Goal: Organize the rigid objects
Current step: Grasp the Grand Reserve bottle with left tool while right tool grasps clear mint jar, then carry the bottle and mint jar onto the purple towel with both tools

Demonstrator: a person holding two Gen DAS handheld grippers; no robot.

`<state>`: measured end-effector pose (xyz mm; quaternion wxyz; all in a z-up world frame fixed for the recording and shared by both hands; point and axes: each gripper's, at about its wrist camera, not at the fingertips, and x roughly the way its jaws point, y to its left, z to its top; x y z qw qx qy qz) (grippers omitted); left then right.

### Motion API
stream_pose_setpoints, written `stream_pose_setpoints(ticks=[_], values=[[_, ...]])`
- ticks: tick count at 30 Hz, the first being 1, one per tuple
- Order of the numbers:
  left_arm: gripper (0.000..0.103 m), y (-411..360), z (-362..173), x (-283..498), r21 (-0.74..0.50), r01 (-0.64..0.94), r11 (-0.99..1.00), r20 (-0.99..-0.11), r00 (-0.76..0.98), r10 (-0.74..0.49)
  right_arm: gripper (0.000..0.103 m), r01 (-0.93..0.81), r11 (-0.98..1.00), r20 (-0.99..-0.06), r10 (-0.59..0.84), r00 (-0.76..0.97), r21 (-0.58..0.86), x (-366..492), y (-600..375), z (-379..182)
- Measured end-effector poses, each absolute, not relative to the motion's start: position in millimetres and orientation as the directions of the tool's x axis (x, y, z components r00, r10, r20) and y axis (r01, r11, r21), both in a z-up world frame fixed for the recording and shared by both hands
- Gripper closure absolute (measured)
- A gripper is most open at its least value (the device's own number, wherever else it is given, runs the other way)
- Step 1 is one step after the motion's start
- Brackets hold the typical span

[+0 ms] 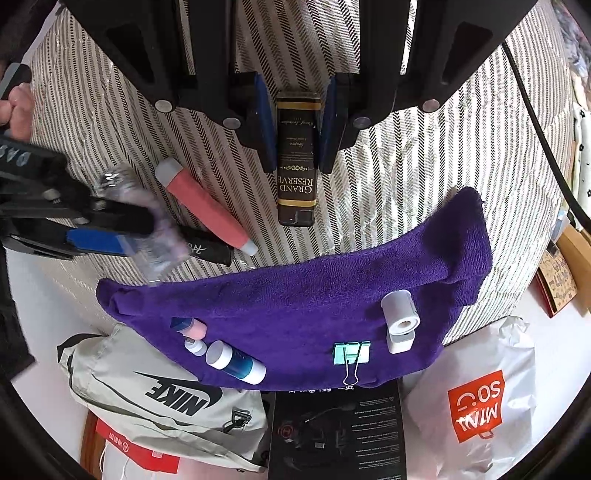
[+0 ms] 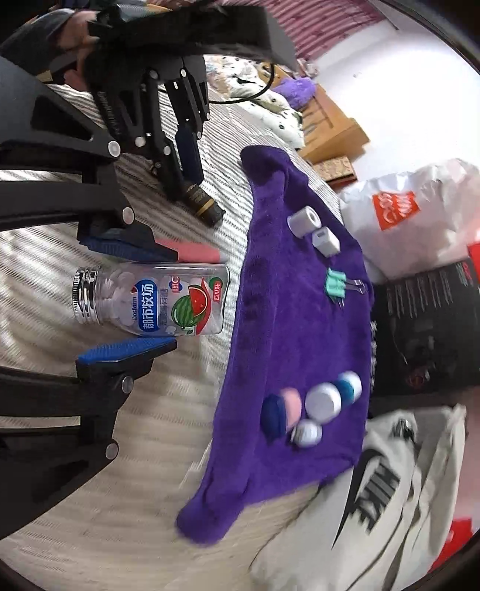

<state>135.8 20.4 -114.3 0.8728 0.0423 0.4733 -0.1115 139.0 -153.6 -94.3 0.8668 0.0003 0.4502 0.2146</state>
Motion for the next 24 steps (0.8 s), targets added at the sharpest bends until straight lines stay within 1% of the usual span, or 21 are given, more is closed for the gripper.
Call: stream_pose_setpoints(ticks=[3, 7, 10, 16, 20, 24], values=[[0.08, 20, -114, 134, -0.035, 0.234, 0.972, -0.833, 0.53, -0.158, 0.064, -0.334, 0.93, -0.795, 0.317, 0.518, 0.153, 128, -175, -90], [0.08, 20, -114, 135, -0.03, 0.233, 0.972, -0.833, 0.531, -0.153, 0.064, -0.281, 0.955, -0.831, 0.234, 0.505, 0.098, 126, -197, -100], [0.08, 20, -114, 135, -0.035, 0.236, 0.971, -0.833, 0.53, -0.158, 0.064, -0.269, 0.956, -0.828, 0.242, 0.506, 0.115, 127, -202, -104], [0.08, 20, -114, 135, -0.033, 0.233, 0.972, -0.834, 0.53, -0.155, 0.061, -0.273, 0.96, -0.84, 0.196, 0.507, 0.06, 132, -191, -113], [0.08, 20, -114, 136, -0.033, 0.231, 0.972, -0.834, 0.53, -0.154, 0.062, -0.276, 0.959, -0.827, 0.211, 0.521, 0.071, 132, -192, -114], [0.08, 22, -114, 135, -0.046, 0.232, 0.972, -0.833, 0.528, -0.165, 0.062, -0.269, 0.954, -0.821, 0.258, 0.51, 0.133, 131, -202, -110]])
